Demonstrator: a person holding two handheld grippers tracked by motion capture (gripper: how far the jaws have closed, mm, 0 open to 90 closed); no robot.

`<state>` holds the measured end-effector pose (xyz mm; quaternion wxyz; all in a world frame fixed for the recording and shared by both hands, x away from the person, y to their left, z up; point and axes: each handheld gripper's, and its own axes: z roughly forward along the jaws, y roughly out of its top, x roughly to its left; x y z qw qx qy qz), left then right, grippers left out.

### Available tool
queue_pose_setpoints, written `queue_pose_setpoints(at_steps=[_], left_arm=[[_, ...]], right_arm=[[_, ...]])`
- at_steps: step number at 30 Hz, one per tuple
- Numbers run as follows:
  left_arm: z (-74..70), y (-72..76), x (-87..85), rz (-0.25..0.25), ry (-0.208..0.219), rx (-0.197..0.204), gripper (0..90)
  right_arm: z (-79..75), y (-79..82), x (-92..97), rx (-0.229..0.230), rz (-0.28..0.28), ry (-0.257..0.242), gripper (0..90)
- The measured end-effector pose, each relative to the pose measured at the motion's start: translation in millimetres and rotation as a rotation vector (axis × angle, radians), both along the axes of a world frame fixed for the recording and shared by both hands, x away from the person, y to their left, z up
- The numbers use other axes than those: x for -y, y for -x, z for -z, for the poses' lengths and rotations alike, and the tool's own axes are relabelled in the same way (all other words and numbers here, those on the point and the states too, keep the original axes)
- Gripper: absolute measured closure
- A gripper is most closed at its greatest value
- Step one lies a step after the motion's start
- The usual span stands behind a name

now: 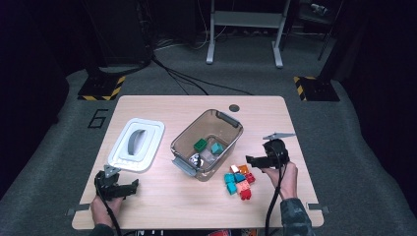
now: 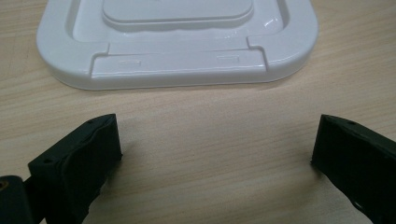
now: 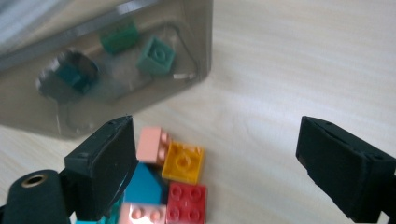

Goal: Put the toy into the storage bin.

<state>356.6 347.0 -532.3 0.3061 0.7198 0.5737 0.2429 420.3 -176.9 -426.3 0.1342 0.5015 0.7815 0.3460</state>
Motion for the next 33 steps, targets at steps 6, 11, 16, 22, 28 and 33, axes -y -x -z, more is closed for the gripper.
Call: queue_pose_setpoints(at_steps=[6, 11, 16, 22, 28, 33], left_arm=[[-0.1, 0.0, 0.0, 0.0, 0.0, -0.001, 1.0], [-0.1, 0.1, 0.0, 0.0, 0.0, -0.001, 1.0], [-0.1, 0.1, 0.0, 0.0, -0.001, -0.001, 1.0], [0.2, 0.0, 0.6, -0.005, 0.006, 0.003, 1.0], [-0.1, 0.1, 0.0, 0.0, -0.001, -0.001, 1.0], [0.2, 0.0, 0.6, -0.005, 0.006, 0.004, 1.0]], right_arm=[[23.8, 15.2, 1.4, -0.032, 0.006, 0.028, 13.0], [44.8, 21.3, -3.6, -0.076, 0.009, 0.048, 17.1], [57.5, 21.7, -5.6, -0.113, 0.022, 0.075, 24.7], [65.6, 20.9, -1.6, -0.144, 0.045, 0.07, 31.0], [60.9, 17.6, 8.7, -0.13, 0.079, 0.079, 33.3], [60.1, 17.7, 0.9, -0.108, 0.029, 0.095, 34.8]])
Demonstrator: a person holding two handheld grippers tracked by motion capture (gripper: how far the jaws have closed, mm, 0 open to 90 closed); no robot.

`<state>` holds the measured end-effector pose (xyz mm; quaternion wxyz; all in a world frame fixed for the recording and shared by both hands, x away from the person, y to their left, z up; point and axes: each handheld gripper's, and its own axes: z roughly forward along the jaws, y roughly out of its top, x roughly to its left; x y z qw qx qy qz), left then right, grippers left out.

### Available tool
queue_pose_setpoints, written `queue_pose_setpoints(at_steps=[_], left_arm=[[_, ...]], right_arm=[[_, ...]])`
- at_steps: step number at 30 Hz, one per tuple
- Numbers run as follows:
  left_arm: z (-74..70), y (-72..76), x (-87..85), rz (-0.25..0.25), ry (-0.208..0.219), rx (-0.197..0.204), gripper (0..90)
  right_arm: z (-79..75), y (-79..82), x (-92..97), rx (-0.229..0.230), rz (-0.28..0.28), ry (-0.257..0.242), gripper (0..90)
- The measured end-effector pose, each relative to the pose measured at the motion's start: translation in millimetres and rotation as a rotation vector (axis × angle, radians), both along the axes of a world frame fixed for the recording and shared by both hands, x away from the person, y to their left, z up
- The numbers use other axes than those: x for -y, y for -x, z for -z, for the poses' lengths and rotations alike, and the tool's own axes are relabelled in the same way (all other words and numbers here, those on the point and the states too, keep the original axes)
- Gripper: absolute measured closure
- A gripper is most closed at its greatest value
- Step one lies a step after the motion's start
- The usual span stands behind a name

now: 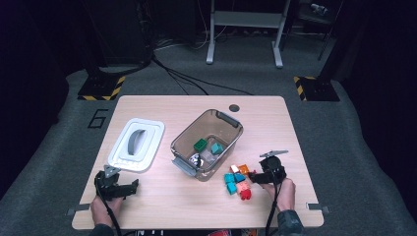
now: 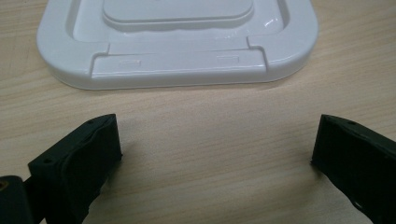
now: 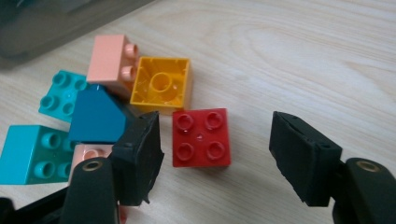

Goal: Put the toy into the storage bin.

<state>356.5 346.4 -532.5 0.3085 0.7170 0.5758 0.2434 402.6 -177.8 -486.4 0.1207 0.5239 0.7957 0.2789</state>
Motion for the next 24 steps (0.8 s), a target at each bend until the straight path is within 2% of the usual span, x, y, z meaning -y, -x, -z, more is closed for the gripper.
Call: queue_pose_setpoints(at_steps=[3, 7, 8, 9, 16, 20, 21, 24], left_arm=[[-0.3, 0.0, -0.5, 0.005, -0.006, -0.004, 1.0], [-0.2, 0.0, -0.5, 0.004, -0.005, -0.004, 1.0], [-0.2, 0.0, -0.5, 0.004, -0.005, -0.004, 1.0], [-0.2, -0.1, -0.5, 0.004, -0.005, -0.004, 1.0], [-0.2, 0.0, -0.5, 0.004, -0.005, -0.004, 1.0], [-0.2, -0.1, -0.5, 0.004, -0.005, -0.004, 1.0], [-0.2, 0.0, -0.5, 0.004, -0.005, -0.004, 1.0], [-0.2, 0.0, -0.5, 0.004, -0.005, -0.004, 1.0]], right_arm=[[4.8, -2.3, -4.2, -0.017, -0.008, 0.039, 41.7], [10.3, -2.8, -6.5, -0.031, 0.002, 0.047, 55.4], [12.5, -3.3, -6.2, -0.014, -0.003, 0.062, 57.2], [13.2, -3.0, -5.9, -0.021, -0.006, 0.06, 57.5], [9.2, -1.3, -0.7, 0.015, 0.022, 0.027, 58.6], [-0.5, -2.5, 7.1, 0.028, 0.035, -0.024, 58.5], [-2.6, -3.4, 9.0, 0.039, 0.035, -0.03, 58.5], [-10.5, -5.3, 12.6, 0.037, 0.047, -0.05, 58.6]])
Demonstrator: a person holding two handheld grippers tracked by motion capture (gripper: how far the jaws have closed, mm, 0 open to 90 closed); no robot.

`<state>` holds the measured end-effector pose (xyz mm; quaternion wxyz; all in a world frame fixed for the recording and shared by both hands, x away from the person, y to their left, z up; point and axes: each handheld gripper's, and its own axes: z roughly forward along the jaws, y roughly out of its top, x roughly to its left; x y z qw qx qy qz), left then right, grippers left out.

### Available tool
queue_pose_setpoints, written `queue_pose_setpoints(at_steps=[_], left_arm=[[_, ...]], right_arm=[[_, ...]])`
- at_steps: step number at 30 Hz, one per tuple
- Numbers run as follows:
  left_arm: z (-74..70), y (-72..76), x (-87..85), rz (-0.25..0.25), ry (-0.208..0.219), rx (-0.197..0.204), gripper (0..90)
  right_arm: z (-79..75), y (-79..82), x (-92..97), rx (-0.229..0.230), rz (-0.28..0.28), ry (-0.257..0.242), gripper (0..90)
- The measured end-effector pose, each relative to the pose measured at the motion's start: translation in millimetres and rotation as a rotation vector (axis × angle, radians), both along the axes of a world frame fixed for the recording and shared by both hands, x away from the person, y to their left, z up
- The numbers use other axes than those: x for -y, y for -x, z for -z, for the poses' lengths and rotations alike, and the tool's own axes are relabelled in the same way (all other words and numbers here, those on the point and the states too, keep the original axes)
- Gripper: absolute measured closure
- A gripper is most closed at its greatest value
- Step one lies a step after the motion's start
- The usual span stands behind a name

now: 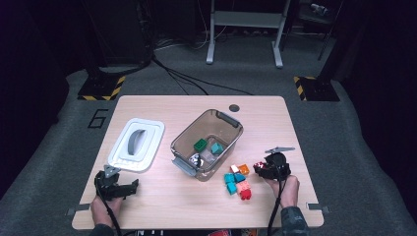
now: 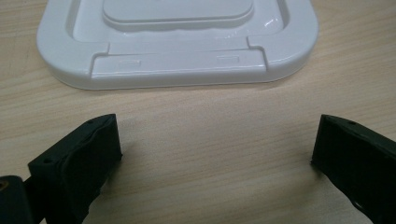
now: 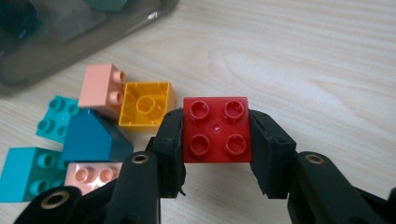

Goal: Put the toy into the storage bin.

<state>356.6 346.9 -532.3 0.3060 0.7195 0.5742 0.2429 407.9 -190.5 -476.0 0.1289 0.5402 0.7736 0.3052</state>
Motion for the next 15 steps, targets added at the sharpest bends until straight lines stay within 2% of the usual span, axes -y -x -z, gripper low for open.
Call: queue_pose_setpoints(at_steps=[8, 15], left_arm=[[0.0, 0.0, 0.0, 0.0, 0.0, 0.0, 1.0], [0.0, 0.0, 0.0, 0.0, -0.001, 0.0, 1.0]], right_arm=[[-19.3, -7.3, 2.4, 0.013, 0.005, -0.006, 58.6], [-37.9, -13.9, 4.2, 0.05, -0.007, -0.017, 58.6]])
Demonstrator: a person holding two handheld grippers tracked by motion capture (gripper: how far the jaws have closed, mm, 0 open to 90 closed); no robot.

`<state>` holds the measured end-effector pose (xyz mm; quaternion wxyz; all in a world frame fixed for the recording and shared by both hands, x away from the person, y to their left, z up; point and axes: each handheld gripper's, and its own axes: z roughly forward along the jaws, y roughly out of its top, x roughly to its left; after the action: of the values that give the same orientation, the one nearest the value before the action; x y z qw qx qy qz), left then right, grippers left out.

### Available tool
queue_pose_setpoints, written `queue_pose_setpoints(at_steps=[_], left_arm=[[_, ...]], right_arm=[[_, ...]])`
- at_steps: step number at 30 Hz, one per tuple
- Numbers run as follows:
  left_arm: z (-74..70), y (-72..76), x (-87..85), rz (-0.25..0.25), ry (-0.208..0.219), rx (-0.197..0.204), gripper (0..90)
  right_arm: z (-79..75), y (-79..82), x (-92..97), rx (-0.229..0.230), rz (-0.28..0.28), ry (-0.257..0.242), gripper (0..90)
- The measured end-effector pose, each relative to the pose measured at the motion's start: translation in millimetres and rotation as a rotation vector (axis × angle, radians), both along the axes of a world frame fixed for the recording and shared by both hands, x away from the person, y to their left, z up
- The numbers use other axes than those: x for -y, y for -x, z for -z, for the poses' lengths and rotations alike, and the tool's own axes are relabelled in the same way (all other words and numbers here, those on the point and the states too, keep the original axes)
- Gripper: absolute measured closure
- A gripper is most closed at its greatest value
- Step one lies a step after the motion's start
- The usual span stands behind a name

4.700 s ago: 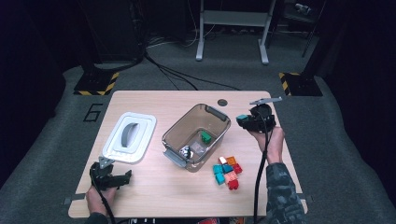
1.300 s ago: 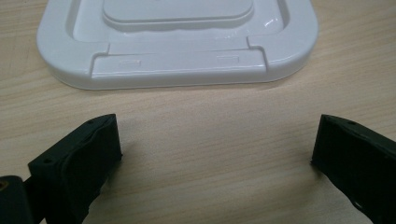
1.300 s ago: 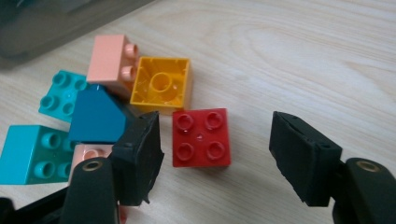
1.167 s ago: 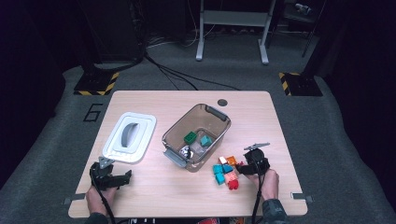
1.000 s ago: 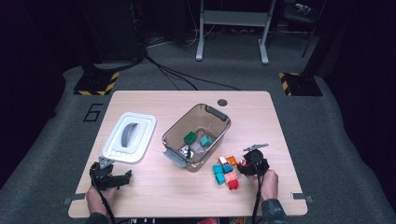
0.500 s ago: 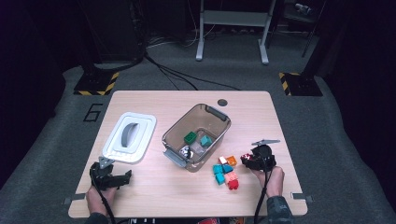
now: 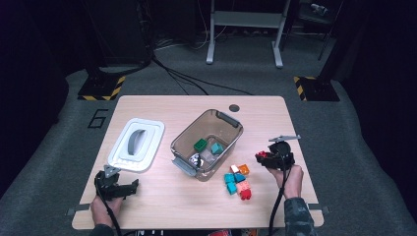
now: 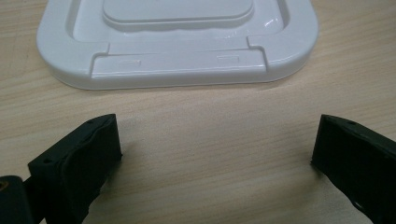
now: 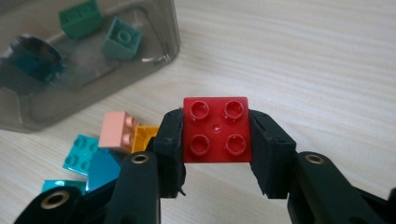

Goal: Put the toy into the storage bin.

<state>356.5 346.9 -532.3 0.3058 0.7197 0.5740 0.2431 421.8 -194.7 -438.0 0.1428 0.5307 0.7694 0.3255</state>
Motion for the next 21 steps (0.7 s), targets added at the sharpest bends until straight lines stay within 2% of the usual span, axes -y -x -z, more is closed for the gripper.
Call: queue_pose_setpoints(at_steps=[2, 6, 8, 9, 11, 13, 21], left_arm=[[0.0, -0.1, 0.0, -0.001, 0.001, 0.0, 1.0], [-0.1, 0.1, 0.0, 0.0, -0.001, -0.001, 0.9], [0.0, -0.1, 0.0, 0.0, 0.0, -0.001, 1.0], [0.1, -0.2, 0.0, -0.001, 0.002, 0.0, 1.0], [0.1, -0.3, -0.1, -0.001, 0.002, -0.001, 0.9], [-0.1, 0.0, 0.2, -0.001, -0.002, -0.001, 0.9], [0.1, -0.3, 0.1, -0.005, 0.002, -0.001, 0.9]], right_arm=[[-4.0, -1.6, 0.6, 0.004, -0.005, -0.011, 58.6], [-13.1, -5.6, 0.1, 0.008, -0.01, -0.001, 58.6], [-18.0, -10.1, 2.4, 0.021, -0.018, -0.016, 58.6], [-20.0, -11.4, 1.6, 0.009, -0.007, -0.015, 58.7], [-26.2, -16.4, 2.9, 0.011, -0.015, 0.0, 58.6], [-31.5, -18.3, 3.3, 0.022, -0.018, -0.006, 58.7], [-39.6, -22.7, -1.2, 0.032, -0.021, -0.015, 58.7]])
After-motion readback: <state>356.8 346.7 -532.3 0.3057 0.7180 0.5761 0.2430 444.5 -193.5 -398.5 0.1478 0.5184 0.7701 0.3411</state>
